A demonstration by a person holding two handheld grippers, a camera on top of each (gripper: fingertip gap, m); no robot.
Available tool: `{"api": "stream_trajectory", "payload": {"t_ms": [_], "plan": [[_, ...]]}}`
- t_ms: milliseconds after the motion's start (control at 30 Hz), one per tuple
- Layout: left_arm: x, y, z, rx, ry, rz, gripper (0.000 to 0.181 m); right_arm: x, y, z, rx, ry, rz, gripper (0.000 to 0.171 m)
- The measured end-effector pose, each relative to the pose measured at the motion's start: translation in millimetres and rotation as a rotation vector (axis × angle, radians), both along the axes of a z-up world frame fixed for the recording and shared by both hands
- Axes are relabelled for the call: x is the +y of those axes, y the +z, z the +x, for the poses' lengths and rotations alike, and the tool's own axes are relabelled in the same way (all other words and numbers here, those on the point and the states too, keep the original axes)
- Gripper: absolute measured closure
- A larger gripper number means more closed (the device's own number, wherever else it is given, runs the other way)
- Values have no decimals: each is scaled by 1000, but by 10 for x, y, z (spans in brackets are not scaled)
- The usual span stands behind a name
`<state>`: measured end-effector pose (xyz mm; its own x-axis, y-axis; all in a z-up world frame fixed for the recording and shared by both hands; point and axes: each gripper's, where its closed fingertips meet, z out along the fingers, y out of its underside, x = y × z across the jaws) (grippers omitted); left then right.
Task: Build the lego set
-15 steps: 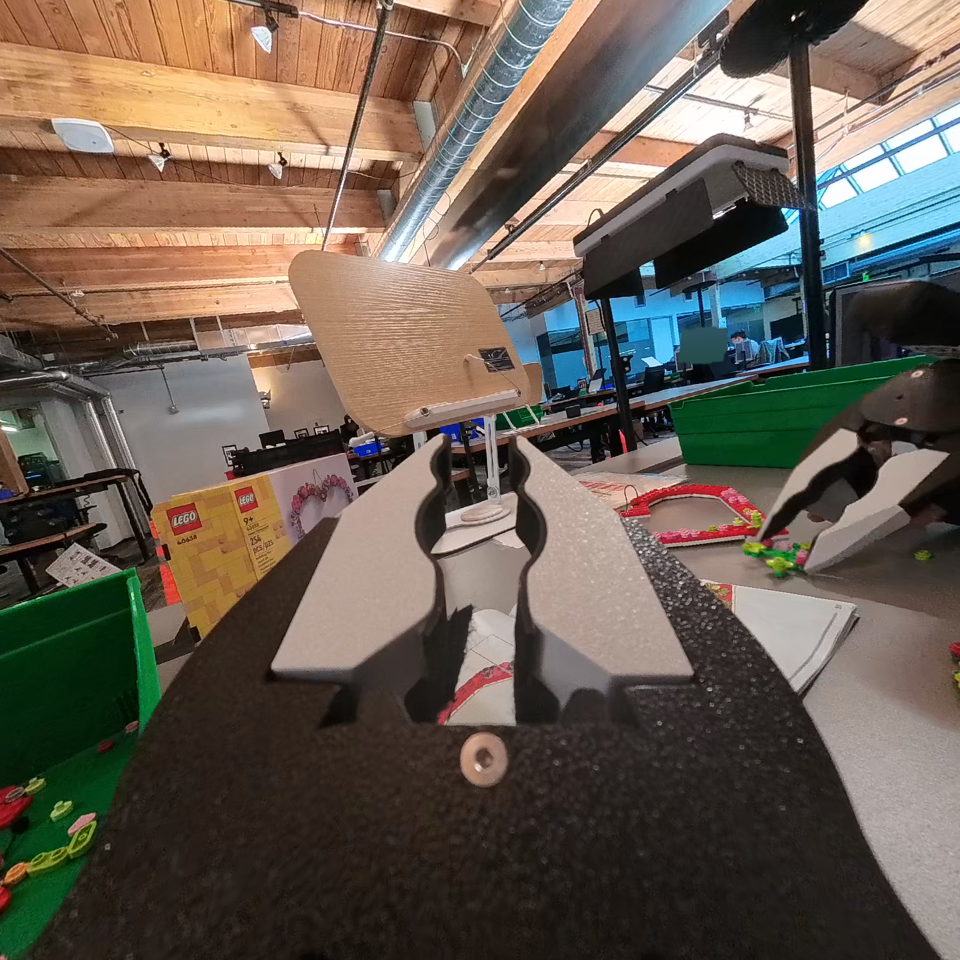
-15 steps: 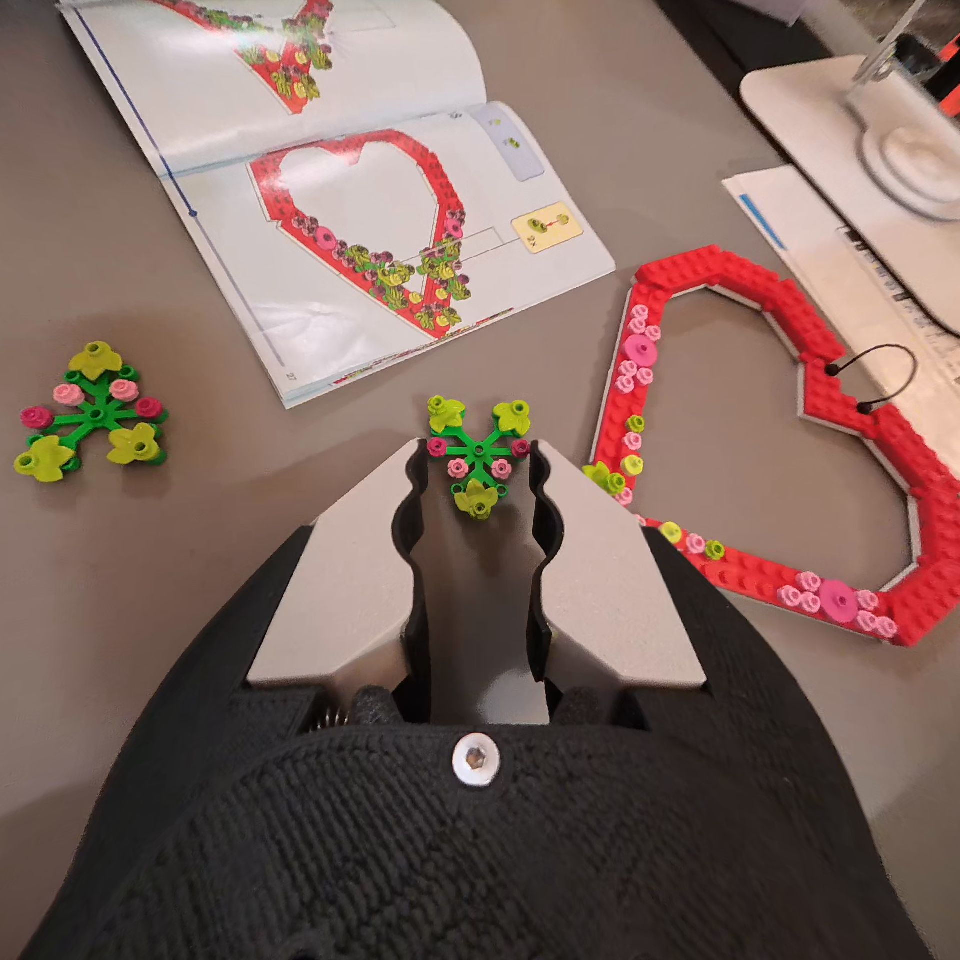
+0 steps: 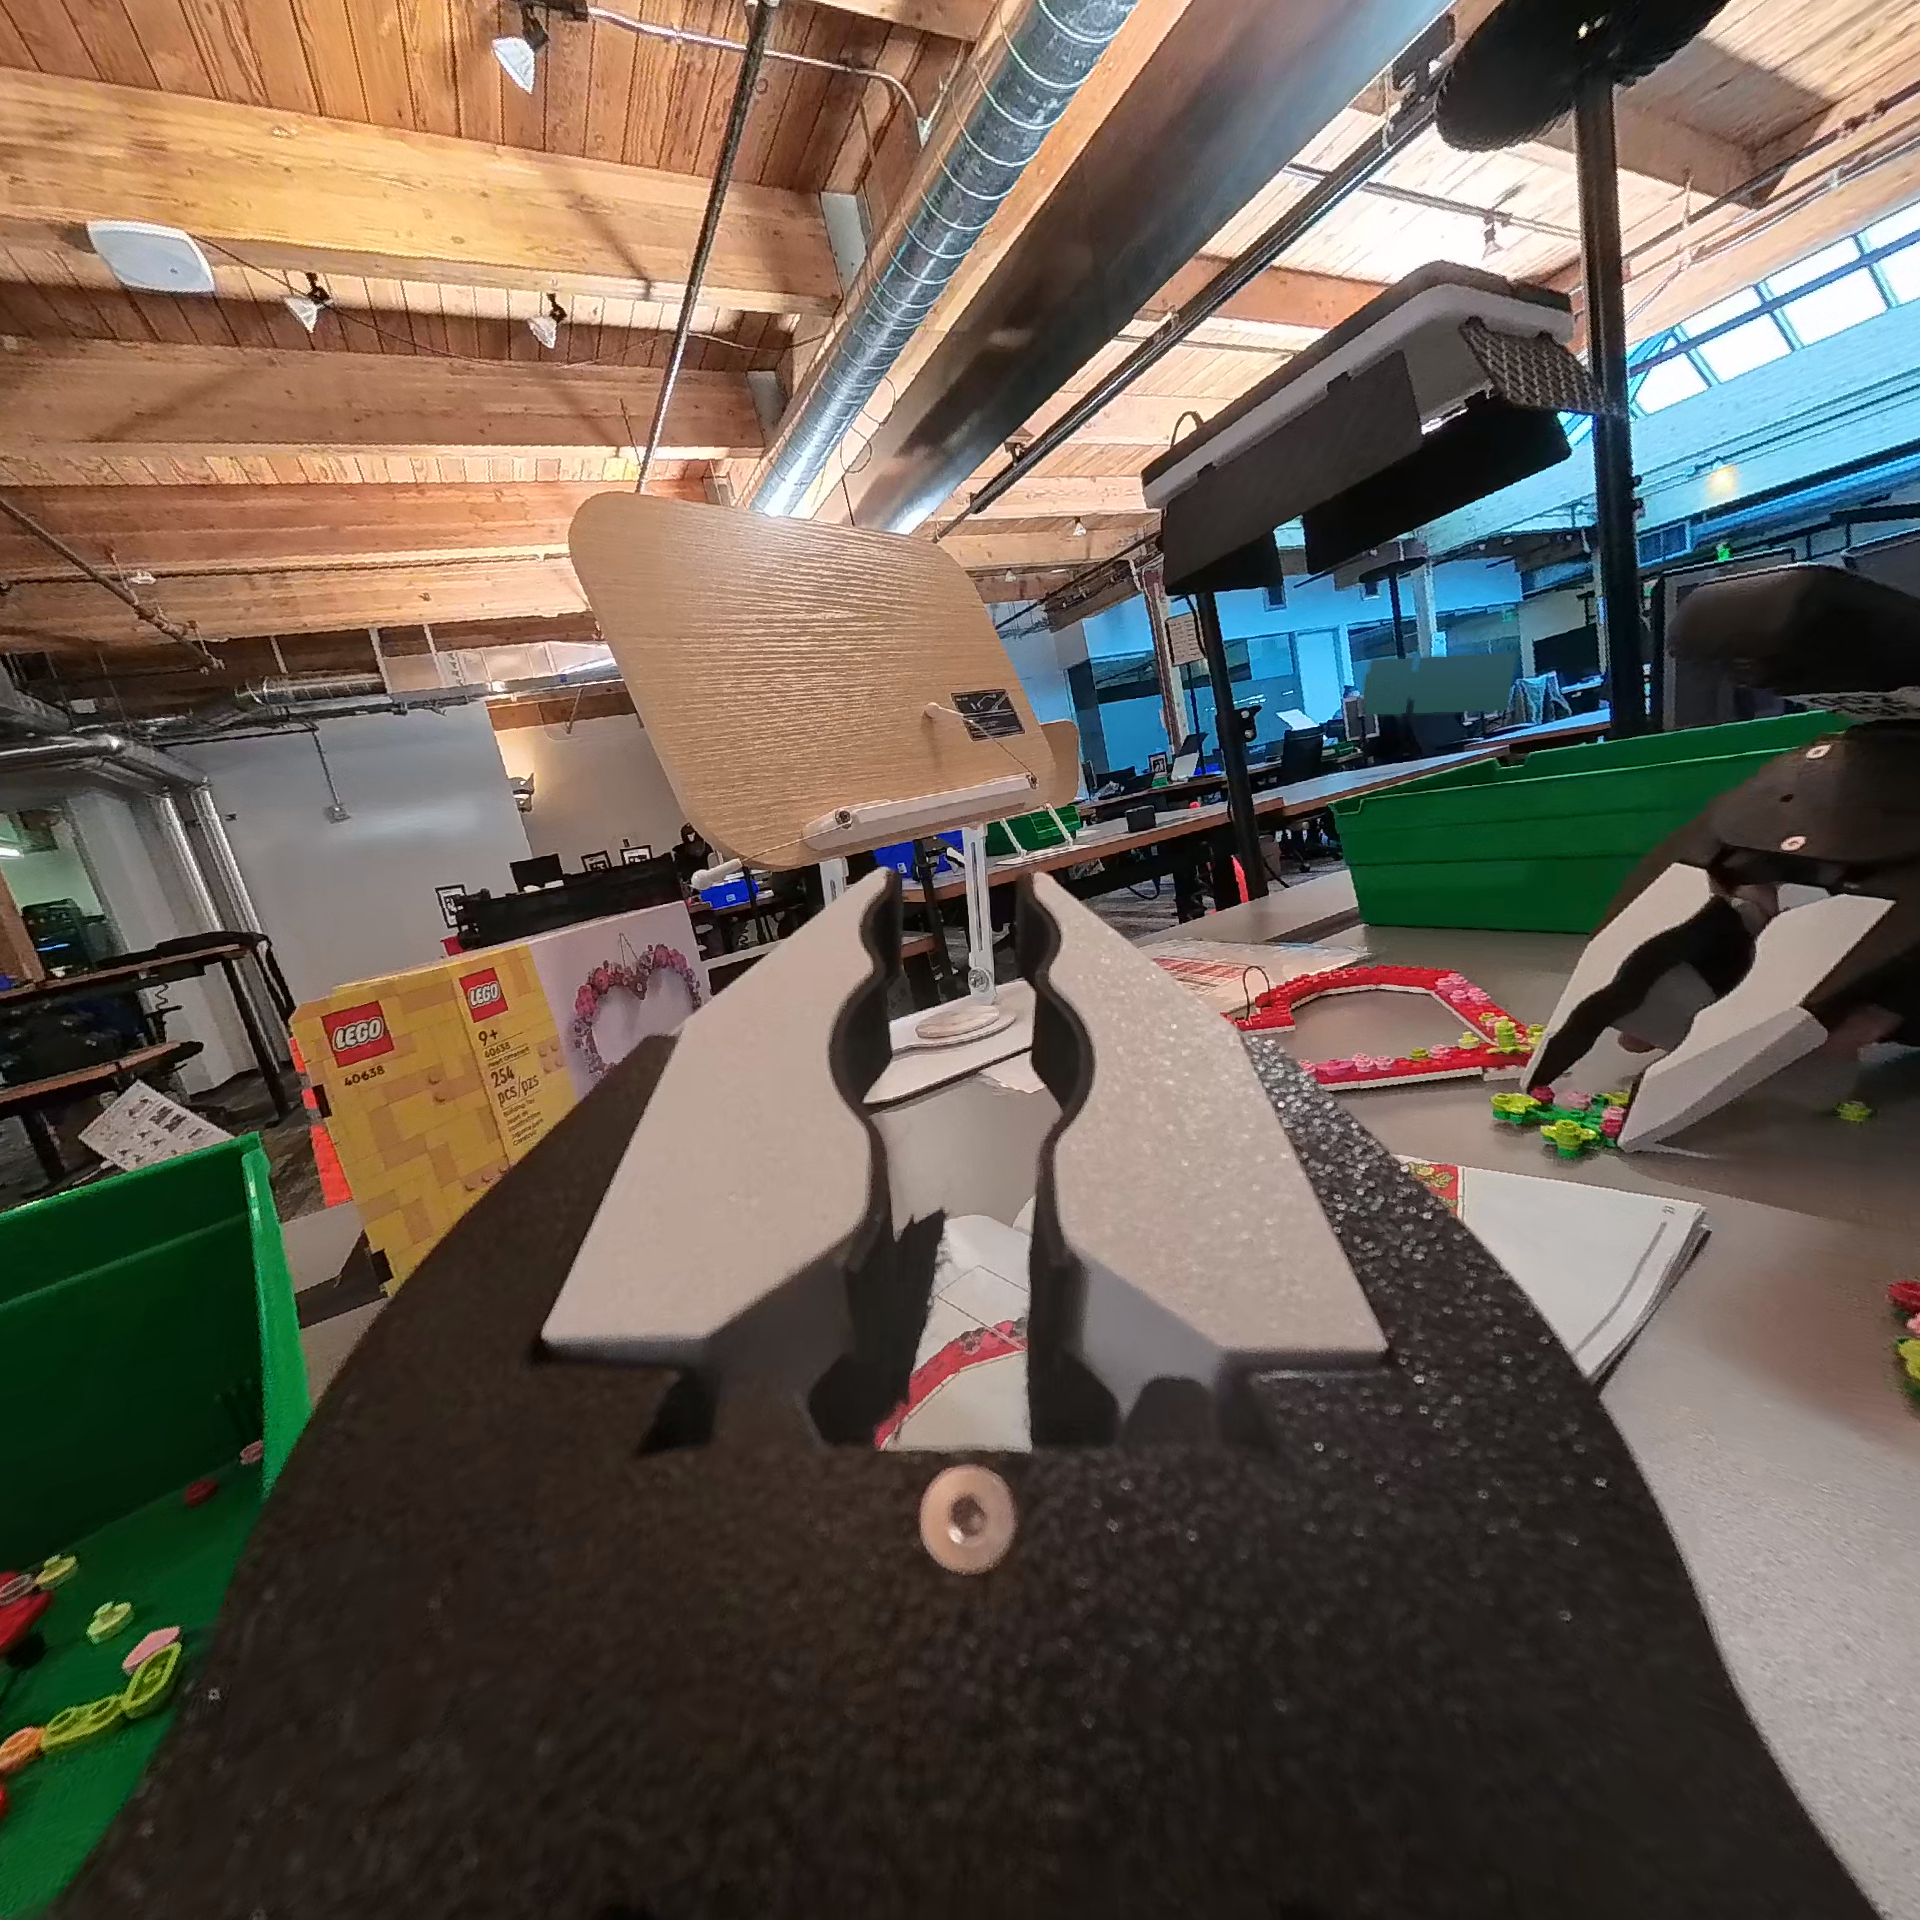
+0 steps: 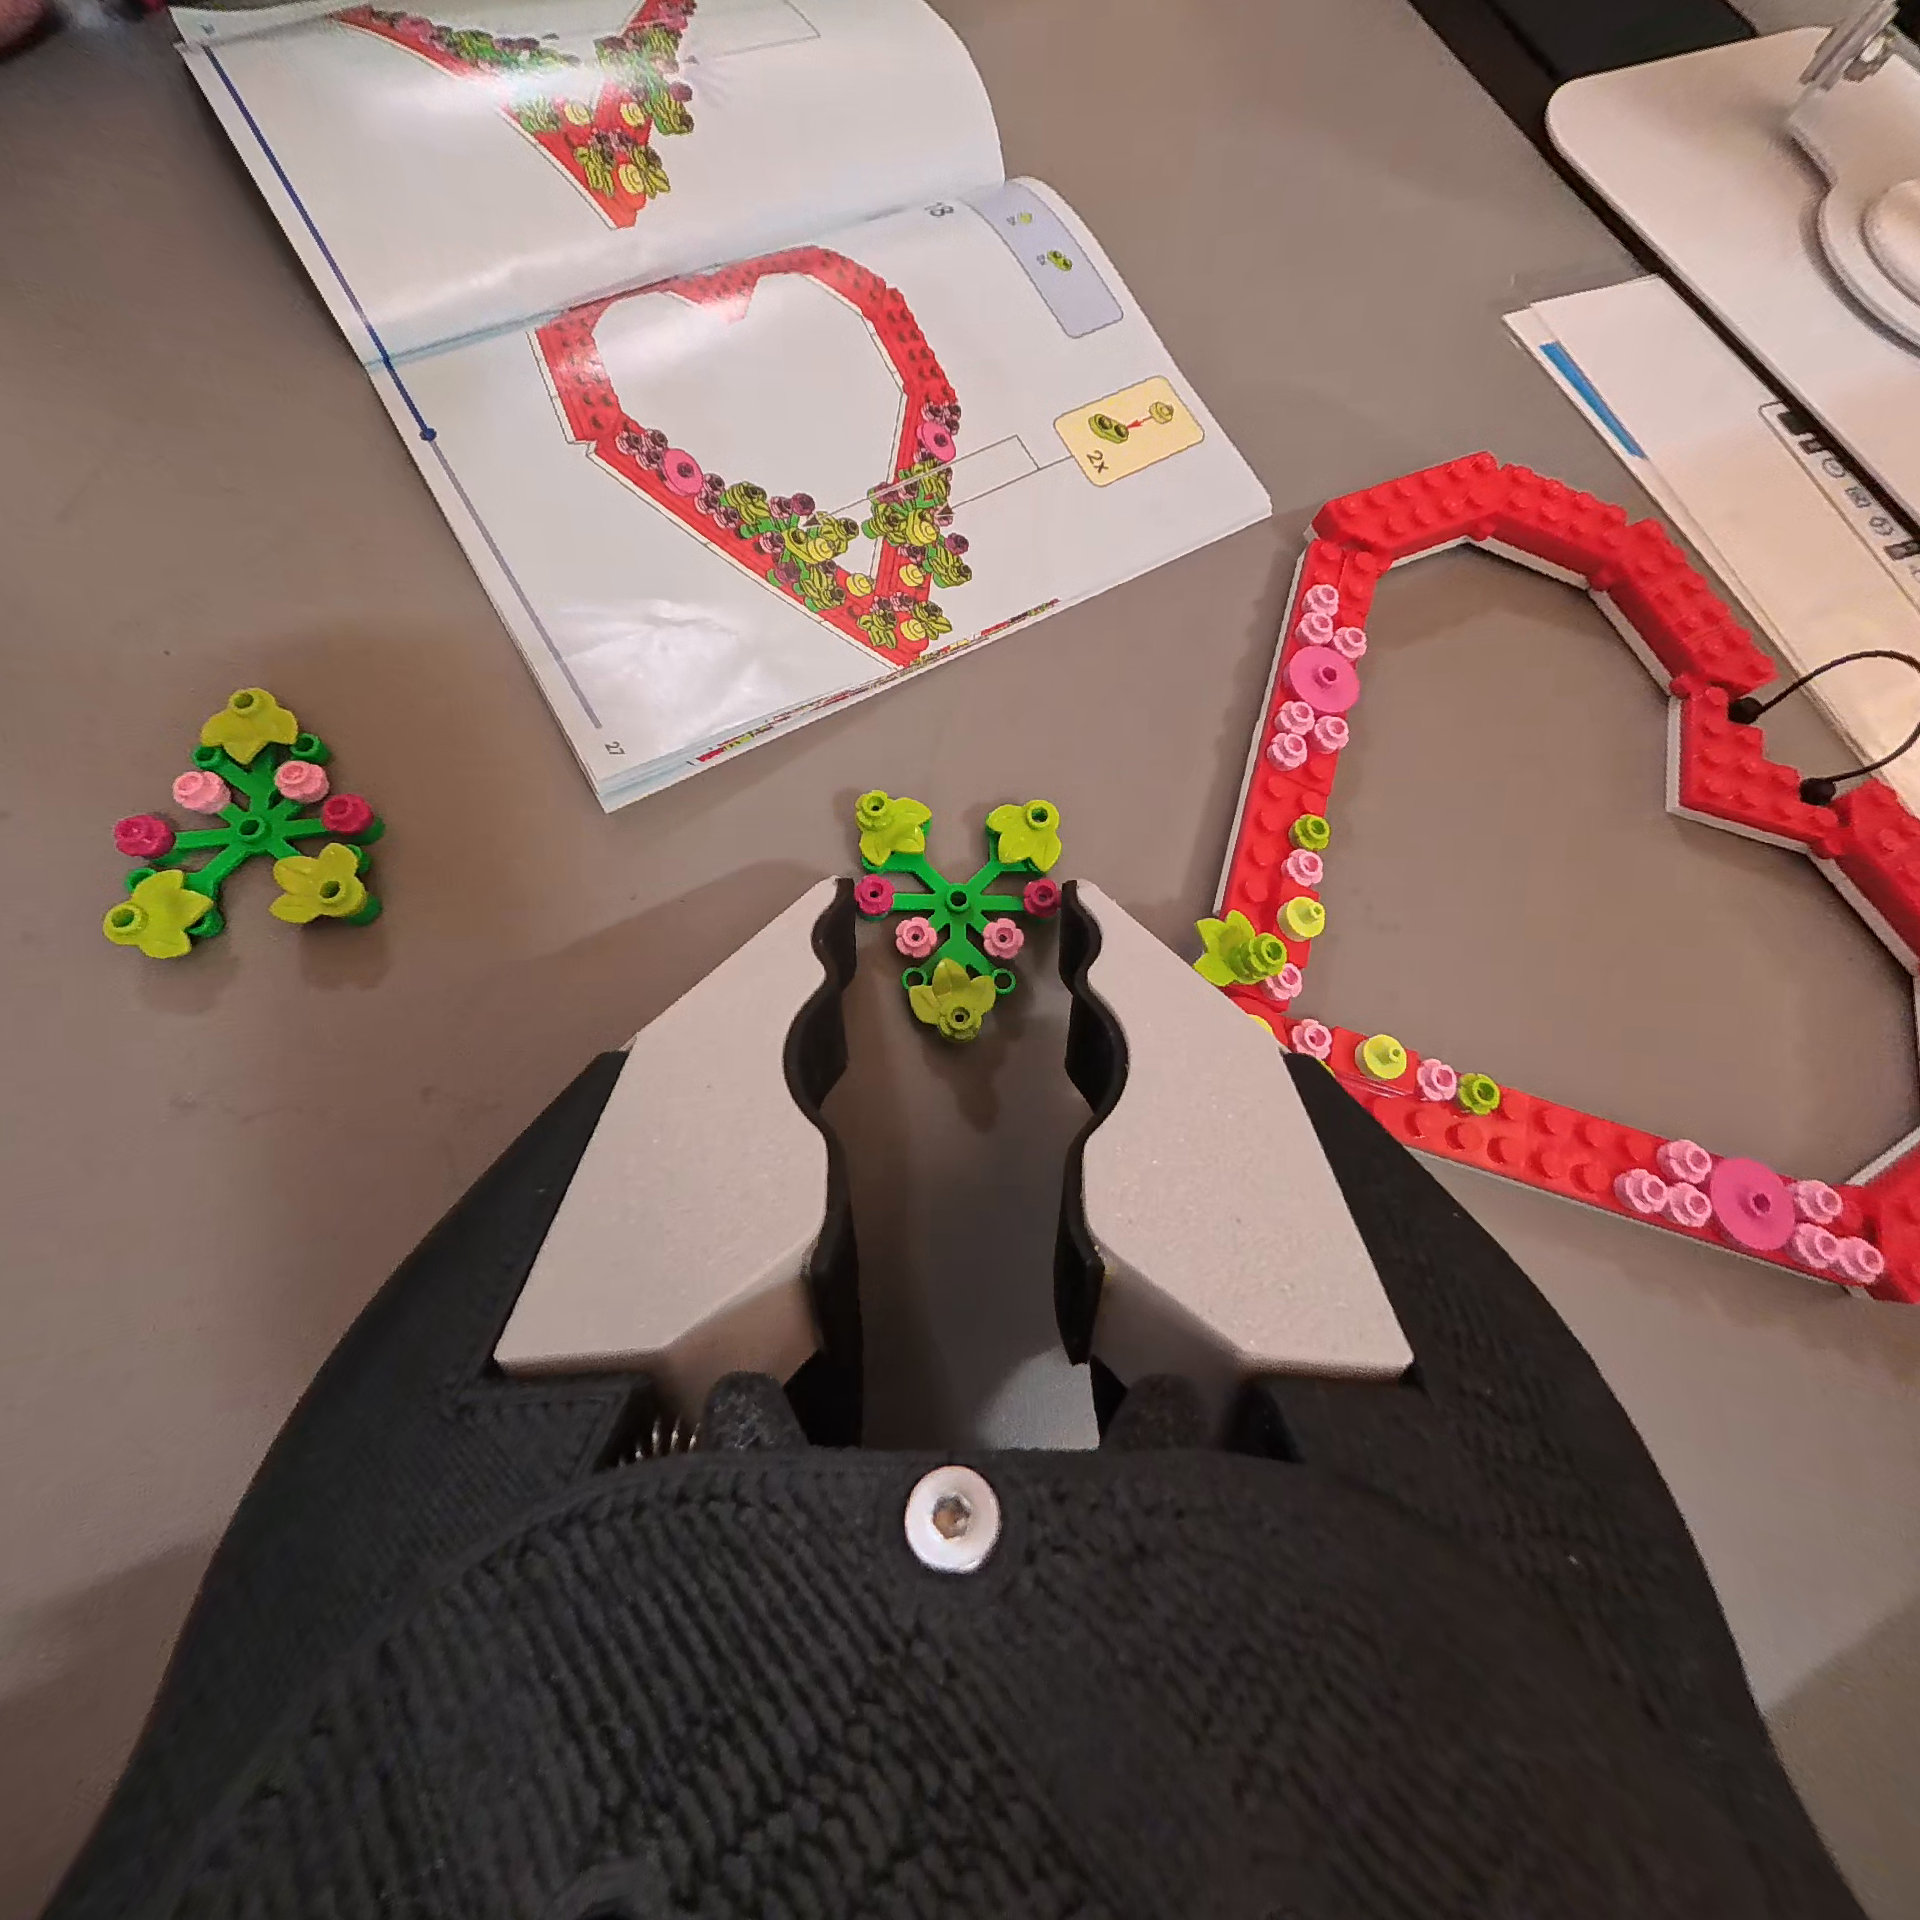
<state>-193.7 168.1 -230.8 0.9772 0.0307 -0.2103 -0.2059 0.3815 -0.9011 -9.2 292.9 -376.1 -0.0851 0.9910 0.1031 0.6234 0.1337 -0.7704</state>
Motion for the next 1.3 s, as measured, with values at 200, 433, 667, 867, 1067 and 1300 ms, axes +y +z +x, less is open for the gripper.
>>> {"api": "stream_trajectory", "payload": {"t_ms": [200, 433, 667, 867, 1067, 1300], "plan": [[1, -2, 1, 0, -1, -1, 163, 2, 0, -1, 0, 0, -1, 133], [5, -3, -4, 0, -2, -3, 163, 3, 0, -3, 0, 1, -1, 133], [8, -2, -13, -2, -2, -4, 163, 6, -1, -4, 0, 1, -4, 133], [8, 0, -19, -2, -2, -5, 163, 17, -2, -3, 0, -4, -8, 133], [7, 3, -26, -3, -3, -5, 163, 43, 15, -1, 11, -23, -20, 134], [8, 6, -31, -3, -3, -6, 163, 20, 10, 28, 5, -27, -79, 131]]}}
